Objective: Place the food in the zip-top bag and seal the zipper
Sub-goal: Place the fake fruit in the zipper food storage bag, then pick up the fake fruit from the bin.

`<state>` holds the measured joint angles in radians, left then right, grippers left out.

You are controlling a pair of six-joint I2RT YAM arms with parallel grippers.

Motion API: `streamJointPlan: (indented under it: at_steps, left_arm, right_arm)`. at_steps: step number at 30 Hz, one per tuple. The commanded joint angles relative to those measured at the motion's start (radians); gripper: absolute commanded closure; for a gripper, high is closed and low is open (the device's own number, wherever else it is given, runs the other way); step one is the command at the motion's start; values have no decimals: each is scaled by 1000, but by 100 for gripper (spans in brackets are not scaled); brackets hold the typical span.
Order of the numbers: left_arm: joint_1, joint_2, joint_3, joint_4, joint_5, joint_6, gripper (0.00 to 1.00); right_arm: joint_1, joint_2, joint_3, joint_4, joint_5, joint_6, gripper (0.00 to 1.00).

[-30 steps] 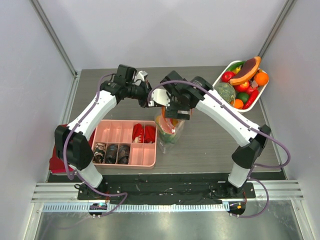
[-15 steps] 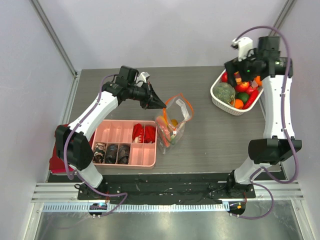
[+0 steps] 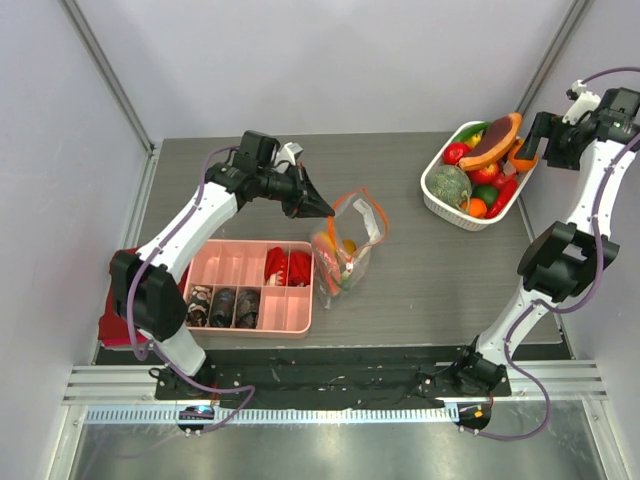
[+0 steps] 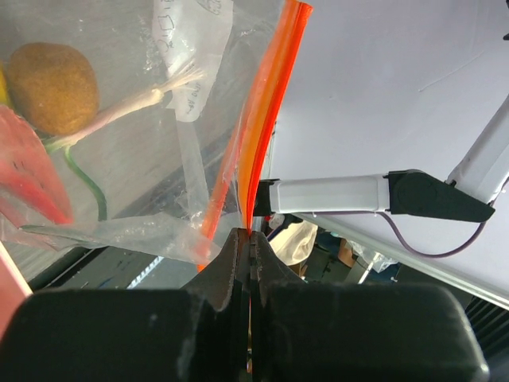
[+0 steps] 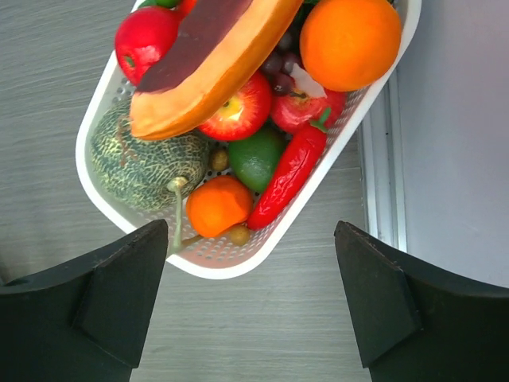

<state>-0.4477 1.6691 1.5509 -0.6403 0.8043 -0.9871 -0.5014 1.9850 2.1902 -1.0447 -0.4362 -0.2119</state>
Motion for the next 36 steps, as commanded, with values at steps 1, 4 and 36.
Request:
streamJointPlan:
  at_steps: [1, 4, 36]
  left_arm:
    - [-2, -12, 41, 14, 15, 8, 100]
    - [-2, -11, 46, 19, 16, 7, 100]
    - [3, 23, 46, 28, 19, -1, 100]
  right_arm:
    - [20, -31, -40, 115, 42, 0, 11]
    - [18, -9, -72, 175, 112, -14, 14]
    - [60, 353, 71, 558, 157, -322, 7]
